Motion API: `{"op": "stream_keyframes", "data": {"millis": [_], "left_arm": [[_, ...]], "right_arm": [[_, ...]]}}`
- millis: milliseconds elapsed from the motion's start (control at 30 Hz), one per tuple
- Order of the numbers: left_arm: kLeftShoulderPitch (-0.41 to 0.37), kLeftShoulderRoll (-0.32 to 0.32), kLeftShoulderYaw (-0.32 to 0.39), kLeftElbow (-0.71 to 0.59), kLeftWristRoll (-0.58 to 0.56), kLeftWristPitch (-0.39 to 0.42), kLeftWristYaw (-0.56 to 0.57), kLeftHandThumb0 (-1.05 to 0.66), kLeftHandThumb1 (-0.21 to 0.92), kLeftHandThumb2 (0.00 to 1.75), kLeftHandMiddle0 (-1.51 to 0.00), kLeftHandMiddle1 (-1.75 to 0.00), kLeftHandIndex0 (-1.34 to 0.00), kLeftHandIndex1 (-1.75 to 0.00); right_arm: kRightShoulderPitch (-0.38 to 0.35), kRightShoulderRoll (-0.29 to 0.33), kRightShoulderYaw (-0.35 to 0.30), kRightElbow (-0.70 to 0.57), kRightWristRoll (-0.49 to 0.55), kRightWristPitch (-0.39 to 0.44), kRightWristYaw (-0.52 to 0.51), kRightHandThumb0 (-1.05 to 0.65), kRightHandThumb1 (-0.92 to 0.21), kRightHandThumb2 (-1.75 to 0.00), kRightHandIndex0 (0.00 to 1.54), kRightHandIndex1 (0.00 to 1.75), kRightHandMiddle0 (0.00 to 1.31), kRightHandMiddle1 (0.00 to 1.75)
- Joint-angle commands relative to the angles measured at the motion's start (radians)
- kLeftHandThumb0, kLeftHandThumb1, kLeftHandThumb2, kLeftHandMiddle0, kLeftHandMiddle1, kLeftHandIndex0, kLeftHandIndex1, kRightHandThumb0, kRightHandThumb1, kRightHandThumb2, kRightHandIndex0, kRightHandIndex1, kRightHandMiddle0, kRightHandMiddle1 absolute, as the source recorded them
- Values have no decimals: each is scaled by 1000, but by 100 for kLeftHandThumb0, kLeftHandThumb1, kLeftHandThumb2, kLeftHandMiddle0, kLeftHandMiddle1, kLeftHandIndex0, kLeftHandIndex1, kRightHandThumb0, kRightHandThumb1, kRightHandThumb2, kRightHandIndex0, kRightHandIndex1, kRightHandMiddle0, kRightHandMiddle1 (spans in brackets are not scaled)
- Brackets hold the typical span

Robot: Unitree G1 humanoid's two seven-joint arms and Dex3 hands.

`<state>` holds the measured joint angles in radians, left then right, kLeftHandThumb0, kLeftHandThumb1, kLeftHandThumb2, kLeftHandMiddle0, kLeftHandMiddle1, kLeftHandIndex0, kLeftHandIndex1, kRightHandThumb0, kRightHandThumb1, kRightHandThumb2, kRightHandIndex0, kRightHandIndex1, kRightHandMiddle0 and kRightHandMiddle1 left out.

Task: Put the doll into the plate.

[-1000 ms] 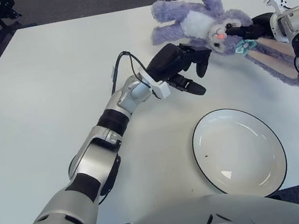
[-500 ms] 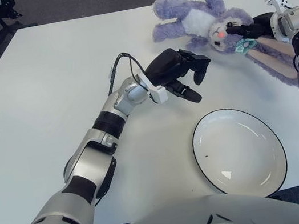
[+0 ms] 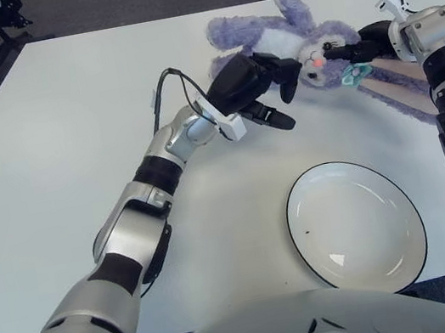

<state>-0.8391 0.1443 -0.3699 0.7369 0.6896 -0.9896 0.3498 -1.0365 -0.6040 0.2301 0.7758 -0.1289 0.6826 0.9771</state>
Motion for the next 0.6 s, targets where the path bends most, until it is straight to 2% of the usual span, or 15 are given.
{"op": "stream_keyframes", "data": {"millis": [0,200,333,500,567], "left_arm": [[-35,4,-8,34,29,-17,50,-28,92,20,-91,-175,-67,-175],[-63,13,-13,70,49,-12,90,-27,92,19,-91,-175,-67,-175],[-104,33,-10,122,72,28,131,-26,92,18,-92,-175,-67,-175],[-115,35,-22,139,80,26,156,-26,92,18,-92,-175,-67,-175],[-142,62,-18,168,107,102,193,-26,92,17,-92,-175,-68,-175]], "right_arm": [[25,-23,-1,-66,15,42,29,-29,-92,-10,114,175,85,175],[46,-19,1,-100,13,69,39,-29,-92,-10,113,175,85,175],[68,-17,17,-150,17,109,61,-28,-92,-11,112,175,74,175],[76,-20,16,-171,18,123,61,-28,-92,-11,111,175,71,175],[90,-36,28,-237,17,154,80,-28,-92,-11,111,175,70,175]]}}
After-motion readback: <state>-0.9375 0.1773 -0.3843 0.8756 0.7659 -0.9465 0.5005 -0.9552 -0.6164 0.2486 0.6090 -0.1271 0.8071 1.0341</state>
